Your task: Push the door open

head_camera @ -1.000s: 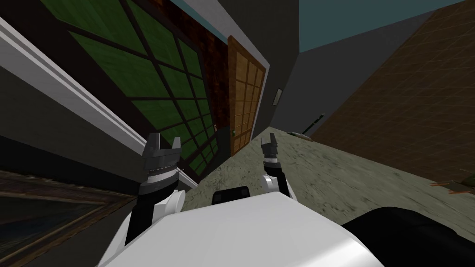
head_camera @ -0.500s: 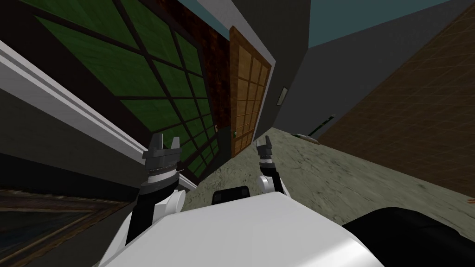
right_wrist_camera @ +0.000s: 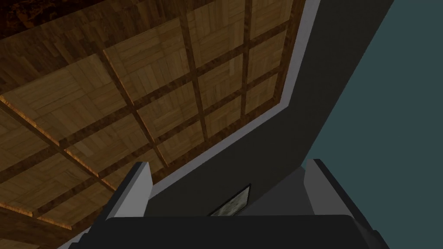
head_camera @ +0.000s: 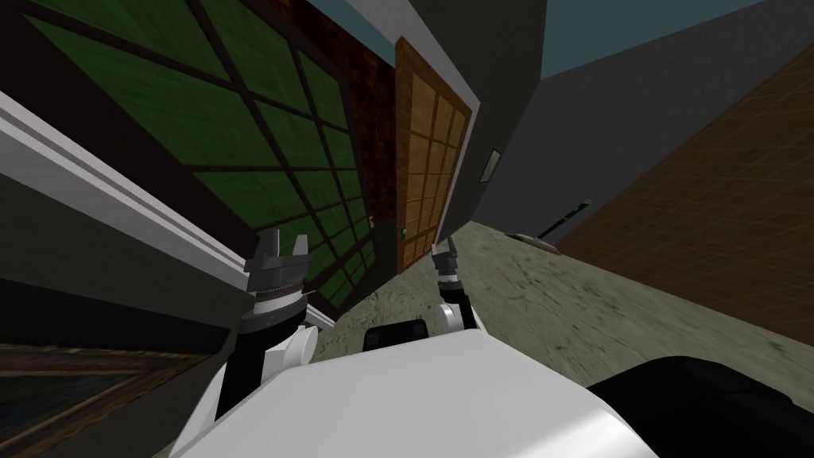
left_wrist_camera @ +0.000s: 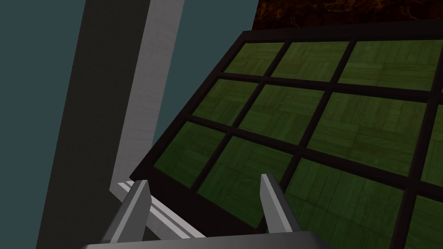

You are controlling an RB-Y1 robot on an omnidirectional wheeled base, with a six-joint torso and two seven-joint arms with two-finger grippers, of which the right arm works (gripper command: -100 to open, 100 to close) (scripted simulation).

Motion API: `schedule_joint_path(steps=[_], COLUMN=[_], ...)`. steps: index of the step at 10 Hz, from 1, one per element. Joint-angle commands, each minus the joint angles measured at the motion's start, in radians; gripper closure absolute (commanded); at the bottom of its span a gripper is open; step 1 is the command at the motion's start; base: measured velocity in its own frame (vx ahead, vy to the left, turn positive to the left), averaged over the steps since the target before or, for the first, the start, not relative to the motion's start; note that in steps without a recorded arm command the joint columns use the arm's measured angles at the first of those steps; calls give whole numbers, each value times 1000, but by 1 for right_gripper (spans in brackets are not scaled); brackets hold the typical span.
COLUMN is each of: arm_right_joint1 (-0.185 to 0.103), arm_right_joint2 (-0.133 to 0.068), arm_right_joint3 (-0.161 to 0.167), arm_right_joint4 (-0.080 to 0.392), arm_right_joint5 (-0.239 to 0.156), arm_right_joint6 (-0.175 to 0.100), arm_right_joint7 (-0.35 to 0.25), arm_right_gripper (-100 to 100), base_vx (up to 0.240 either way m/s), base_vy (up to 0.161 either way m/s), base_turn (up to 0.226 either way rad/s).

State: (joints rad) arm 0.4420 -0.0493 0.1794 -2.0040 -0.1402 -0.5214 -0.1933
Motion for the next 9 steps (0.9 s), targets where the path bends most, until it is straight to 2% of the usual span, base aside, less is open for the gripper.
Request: schedule_joint_path(steps=[1, 9], arm_right_joint1=[-14, -68], arm_right_joint2=[-6, -28], arm_right_joint3=[16, 106], arm_right_joint4=[42, 222], arm_right_joint5=[-16, -99], arm_right_joint6=[-15, -77], arm_right_joint7=[-32, -185], arm_right_gripper=[-100, -100], base_vx=[111, 88], base_vy=[-43, -65], base_turn=[71, 77])
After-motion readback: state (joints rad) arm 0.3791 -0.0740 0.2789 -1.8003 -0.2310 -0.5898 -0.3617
